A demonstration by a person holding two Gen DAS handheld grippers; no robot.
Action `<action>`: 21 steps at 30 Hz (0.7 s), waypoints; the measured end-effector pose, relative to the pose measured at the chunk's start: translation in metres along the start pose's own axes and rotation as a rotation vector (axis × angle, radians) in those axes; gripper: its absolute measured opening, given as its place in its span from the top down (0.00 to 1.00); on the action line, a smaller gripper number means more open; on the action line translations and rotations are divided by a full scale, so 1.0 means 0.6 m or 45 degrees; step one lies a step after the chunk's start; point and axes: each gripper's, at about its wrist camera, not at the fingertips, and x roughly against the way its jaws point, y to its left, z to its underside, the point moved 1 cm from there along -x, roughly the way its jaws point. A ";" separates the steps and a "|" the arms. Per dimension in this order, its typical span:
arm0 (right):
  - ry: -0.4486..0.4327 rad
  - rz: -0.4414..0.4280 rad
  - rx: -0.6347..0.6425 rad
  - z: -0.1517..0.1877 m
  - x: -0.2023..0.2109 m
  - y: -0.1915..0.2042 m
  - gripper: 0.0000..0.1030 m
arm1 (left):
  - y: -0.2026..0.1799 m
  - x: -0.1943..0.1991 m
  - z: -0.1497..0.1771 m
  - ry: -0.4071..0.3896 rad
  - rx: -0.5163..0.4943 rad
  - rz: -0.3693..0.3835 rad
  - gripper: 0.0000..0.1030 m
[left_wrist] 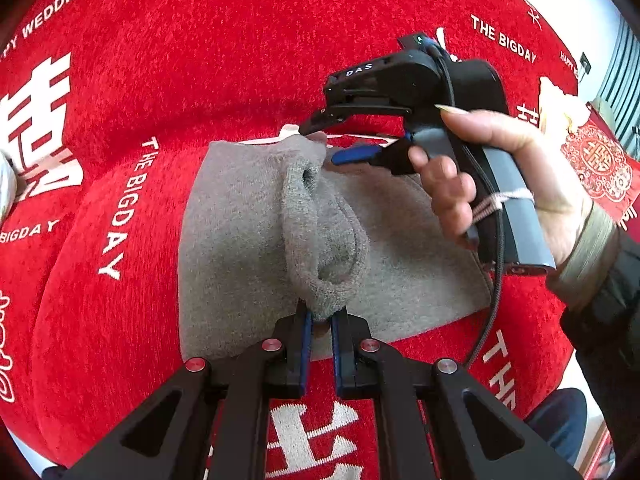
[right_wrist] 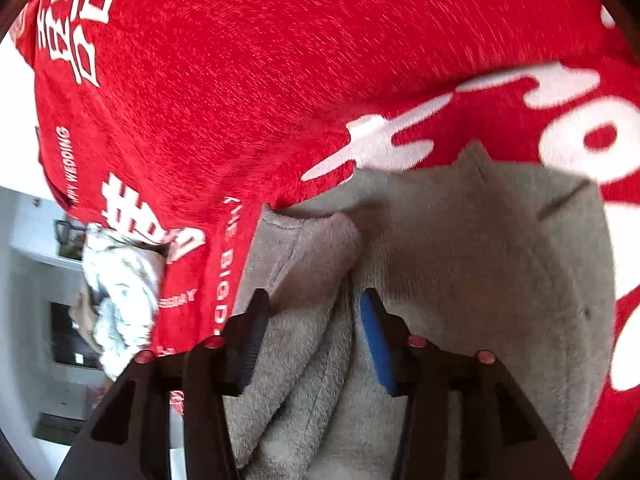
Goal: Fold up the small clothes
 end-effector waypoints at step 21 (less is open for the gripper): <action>0.037 -0.125 0.146 0.003 -0.031 0.060 0.80 | -0.012 0.013 0.001 -0.007 -0.026 -0.030 0.91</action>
